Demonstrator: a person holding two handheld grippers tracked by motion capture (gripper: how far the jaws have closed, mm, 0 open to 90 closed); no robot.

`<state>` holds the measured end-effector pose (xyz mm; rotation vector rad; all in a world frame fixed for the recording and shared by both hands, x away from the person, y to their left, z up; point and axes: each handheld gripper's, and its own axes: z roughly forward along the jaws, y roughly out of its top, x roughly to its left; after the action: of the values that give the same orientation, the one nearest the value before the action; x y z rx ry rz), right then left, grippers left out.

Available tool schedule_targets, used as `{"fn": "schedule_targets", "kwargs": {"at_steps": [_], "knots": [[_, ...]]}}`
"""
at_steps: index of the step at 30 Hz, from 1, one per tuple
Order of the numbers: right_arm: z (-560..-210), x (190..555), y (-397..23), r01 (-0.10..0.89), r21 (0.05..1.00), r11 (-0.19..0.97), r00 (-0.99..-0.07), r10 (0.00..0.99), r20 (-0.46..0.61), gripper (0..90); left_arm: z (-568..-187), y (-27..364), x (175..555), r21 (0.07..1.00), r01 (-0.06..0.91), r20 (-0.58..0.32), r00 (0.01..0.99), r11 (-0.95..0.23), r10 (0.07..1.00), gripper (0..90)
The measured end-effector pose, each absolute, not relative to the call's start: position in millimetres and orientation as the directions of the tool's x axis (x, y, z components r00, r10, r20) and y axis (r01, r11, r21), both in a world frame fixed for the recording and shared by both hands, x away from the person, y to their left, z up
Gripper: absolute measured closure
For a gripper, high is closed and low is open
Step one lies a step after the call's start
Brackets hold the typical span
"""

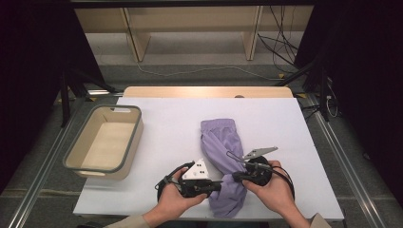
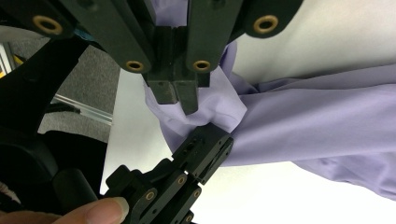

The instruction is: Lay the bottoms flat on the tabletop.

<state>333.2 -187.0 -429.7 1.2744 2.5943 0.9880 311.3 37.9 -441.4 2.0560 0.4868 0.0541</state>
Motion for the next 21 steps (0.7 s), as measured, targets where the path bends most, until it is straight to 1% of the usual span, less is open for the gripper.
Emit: {"fn": "schedule_targets", "kwargs": {"at_steps": [1,2,4,5,7,11,12,13,14,15,17,19,21], "knots": [[-429,334,-189,0.69,0.581,0.431,-0.635,0.747,0.2,78.9,-442,36,311,0.841,0.316,-0.159,0.92,-0.439,0.359,89.6],[-428,335,-190,0.693,0.587,0.419,-0.627,0.752,0.204,76.1,-442,33,310,0.84,0.313,-0.159,0.923,-0.444,0.35,89.6],[-425,337,-188,0.684,0.604,0.408,-0.625,0.756,0.197,71.3,-442,30,309,0.841,0.307,-0.156,0.926,-0.446,0.344,89.5],[-425,337,-188,0.684,0.604,0.408,-0.625,0.756,0.197,71.3,-442,30,309,0.841,0.307,-0.156,0.926,-0.446,0.344,89.5],[-422,345,-181,0.666,0.627,0.405,-0.628,0.757,0.179,64.3,-442,26,308,0.842,0.3,-0.154,0.93,-0.449,0.333,89.5],[-425,361,-164,0.645,0.621,0.445,-0.658,0.737,0.155,58.2,-445,20,304,0.836,0.295,-0.159,0.937,-0.462,0.311,89.4],[-425,361,-164,0.645,0.621,0.445,-0.658,0.737,0.155,58.2,-445,20,304,0.836,0.295,-0.159,0.937,-0.462,0.311,89.4],[-430,368,-154,0.639,0.607,0.472,-0.675,0.723,0.148,57.1,-447,18,302,0.833,0.294,-0.16,0.939,-0.468,0.306,89.3],[-430,368,-154,0.639,0.607,0.472,-0.675,0.723,0.148,57.1,-447,18,302,0.833,0.294,-0.16,0.939,-0.468,0.306,89.3],[-436,374,-146,0.628,0.595,0.501,-0.688,0.715,0.125,56.9,-448,18,302,0.833,0.289,-0.153,0.94,-0.473,0.305,89.3],[-441,379,-140,0.625,0.579,0.524,-0.691,0.716,0.097,59.8,-449,18,301,0.833,0.282,-0.145,0.942,-0.477,0.304,89.2],[-446,383,-139,0.626,0.561,0.542,-0.691,0.719,0.078,67.7,-451,18,300,0.828,0.293,-0.159,0.94,-0.477,0.302,89.2],[-450,385,-139,0.622,0.552,0.555,-0.693,0.719,0.058,78.5,-452,17,300,0.828,0.289,-0.154,0.941,-0.481,0.3,89.2]]}}
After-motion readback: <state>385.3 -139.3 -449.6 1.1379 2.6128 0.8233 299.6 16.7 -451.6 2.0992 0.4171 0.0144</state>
